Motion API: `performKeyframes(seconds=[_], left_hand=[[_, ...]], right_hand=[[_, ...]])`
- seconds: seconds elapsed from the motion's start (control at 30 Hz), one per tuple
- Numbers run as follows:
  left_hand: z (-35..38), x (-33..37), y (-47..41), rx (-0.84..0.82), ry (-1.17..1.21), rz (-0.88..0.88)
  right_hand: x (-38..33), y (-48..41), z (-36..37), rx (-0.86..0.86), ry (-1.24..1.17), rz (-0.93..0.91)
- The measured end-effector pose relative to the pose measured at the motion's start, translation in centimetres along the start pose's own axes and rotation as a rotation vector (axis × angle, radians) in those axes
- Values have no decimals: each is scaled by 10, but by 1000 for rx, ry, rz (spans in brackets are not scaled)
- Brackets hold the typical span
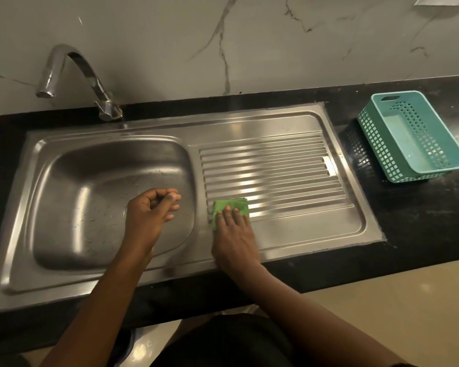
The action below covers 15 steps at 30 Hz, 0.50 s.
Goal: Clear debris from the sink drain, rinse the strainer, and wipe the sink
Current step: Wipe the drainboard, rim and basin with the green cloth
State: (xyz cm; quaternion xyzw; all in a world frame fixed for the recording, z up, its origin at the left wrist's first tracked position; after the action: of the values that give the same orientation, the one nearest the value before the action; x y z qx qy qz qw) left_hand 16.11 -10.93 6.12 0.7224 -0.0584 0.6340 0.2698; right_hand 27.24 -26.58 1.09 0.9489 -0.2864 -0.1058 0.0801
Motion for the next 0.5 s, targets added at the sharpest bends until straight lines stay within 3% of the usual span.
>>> performKeyframes(seconds=[0.27,0.4,0.5], left_hand=[[-3,3,-3,-13,-23,13],[-9,7,-6,9,-5,28],[-11,4,-6,14,-9,23]], right_hand=[[-52,-5,3,13,-159,-373],[-33,-18,-13,-37,-542,-148],[15,-34,-38,-13,-1031,86]])
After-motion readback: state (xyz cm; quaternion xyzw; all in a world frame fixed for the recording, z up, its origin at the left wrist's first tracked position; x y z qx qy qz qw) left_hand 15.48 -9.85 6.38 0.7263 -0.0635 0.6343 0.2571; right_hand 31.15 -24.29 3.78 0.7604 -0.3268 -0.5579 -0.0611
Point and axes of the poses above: each hand's wrist, its own y-axis away from the middle knuckle, its own z-axis out of the palm, x = y × z, the point moved 3 cm from there along -y, towards the middle knuckle, and after that the axes turned 7 degrees about y, right-handed, at the moved point
